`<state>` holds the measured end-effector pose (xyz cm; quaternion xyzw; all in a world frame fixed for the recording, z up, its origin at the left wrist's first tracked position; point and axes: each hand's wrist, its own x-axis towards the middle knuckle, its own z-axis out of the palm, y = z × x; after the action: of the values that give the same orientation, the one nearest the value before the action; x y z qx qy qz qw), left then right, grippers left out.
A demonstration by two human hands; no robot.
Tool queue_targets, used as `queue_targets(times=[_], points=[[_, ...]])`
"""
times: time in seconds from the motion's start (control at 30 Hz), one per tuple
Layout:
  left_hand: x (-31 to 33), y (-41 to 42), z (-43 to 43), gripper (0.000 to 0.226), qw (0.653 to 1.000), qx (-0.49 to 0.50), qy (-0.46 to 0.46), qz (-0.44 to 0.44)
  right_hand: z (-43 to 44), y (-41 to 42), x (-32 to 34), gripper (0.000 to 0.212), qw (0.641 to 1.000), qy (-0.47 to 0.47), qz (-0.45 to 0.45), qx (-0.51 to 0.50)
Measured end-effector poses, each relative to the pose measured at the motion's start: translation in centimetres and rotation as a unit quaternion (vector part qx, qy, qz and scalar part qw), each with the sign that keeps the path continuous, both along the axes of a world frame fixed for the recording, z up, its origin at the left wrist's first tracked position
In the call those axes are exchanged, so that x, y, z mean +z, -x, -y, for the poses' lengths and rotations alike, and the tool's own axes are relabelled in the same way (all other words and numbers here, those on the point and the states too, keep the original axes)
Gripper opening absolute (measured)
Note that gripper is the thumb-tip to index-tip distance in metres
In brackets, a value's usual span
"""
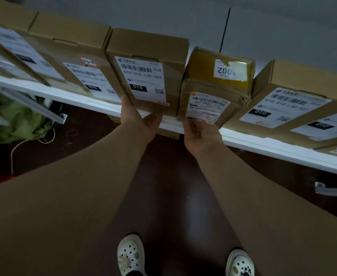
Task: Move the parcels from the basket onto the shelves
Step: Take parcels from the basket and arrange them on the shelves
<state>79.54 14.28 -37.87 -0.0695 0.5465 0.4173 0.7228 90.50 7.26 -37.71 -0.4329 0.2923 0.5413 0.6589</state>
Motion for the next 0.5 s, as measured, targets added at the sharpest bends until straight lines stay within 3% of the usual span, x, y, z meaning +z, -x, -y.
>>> queue_targets(times=[0.2, 0.3, 0.5], points=[[-0.3, 0.1, -0.7, 0.044, 1.000, 0.008, 0.003, 0.025, -0.8, -0.2, -0.9, 0.036, 0.999, 0.011, 0.025, 0.029], [-0.2, 0.0, -0.8, 0.043, 1.000, -0.002, 0.005, 0.018, -1.1, -0.2, -1.0, 0.041, 1.000, -0.001, 0.010, -0.002], [-0.2, -0.1, -1.0, 0.044, 1.000, 0.003, 0.012, 0.019, -1.2, -0.4, -0.8, 0.037, 1.000, -0.003, 0.003, -0.018]])
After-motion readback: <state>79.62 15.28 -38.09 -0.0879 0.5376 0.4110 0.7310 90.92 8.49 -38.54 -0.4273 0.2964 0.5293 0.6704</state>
